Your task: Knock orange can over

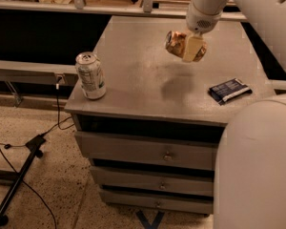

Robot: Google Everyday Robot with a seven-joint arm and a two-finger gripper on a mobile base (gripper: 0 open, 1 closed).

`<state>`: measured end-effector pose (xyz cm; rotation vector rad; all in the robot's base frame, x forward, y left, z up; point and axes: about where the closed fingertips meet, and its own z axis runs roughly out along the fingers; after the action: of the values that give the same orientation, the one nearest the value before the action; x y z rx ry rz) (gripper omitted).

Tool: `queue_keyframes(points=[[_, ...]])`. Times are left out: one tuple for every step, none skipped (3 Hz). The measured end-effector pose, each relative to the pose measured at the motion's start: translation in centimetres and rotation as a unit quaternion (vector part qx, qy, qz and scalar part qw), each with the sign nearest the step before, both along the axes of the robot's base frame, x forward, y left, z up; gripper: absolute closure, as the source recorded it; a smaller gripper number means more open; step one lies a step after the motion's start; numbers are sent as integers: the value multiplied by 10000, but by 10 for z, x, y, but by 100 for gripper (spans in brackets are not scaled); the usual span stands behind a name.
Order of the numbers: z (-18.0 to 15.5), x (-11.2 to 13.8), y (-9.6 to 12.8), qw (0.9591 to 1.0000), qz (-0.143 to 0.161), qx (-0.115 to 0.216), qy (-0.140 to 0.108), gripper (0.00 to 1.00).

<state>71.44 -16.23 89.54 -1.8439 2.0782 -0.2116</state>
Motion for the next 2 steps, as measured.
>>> queue_keyframes(points=[[-24, -12, 4, 9983, 82, -187, 543, 36], [-28, -13, 4, 9979, 87, -204, 606, 12]])
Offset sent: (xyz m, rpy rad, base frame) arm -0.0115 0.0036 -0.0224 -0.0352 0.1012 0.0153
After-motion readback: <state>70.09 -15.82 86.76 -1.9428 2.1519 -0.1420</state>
